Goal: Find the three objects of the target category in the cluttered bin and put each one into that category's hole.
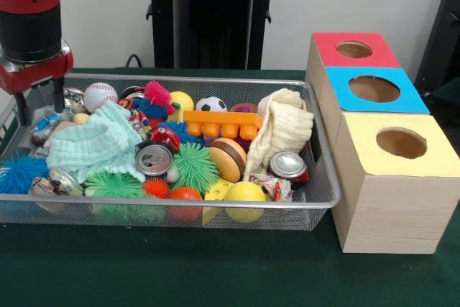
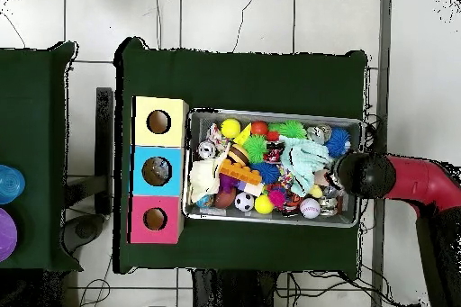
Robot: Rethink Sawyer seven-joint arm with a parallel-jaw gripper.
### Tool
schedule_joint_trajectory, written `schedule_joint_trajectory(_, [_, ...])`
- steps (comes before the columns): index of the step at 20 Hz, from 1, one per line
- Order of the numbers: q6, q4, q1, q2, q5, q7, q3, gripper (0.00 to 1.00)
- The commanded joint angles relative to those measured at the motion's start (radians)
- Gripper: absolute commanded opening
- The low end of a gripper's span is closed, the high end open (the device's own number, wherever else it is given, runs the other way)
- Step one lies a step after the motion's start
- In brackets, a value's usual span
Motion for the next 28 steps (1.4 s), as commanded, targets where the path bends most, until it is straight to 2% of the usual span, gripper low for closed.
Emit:
schedule_joint_trajectory(1, [-0.019, 0.046, -0.012, 0.051, -0.009, -0.074, 0.044, 1.00])
schedule_joint_trajectory(5, [-0.044, 0.074, -0.012, 0.030, -0.040, -0.109, 0.051, 1.00])
schedule_joint_trajectory(11, [-0.052, 0.069, -0.002, 0.037, -0.039, -0.068, 0.037, 1.00])
schedule_joint_trajectory(12, [-0.045, 0.073, -0.003, 0.041, -0.044, -0.088, 0.041, 1.00])
schedule_joint_trajectory(21, [-0.012, 0.073, 0.029, 0.012, -0.054, -0.055, 0.005, 1.00])
schedule_joint_trajectory(28, [-0.016, 0.080, 0.026, 0.039, -0.081, -0.072, -0.016, 1.00])
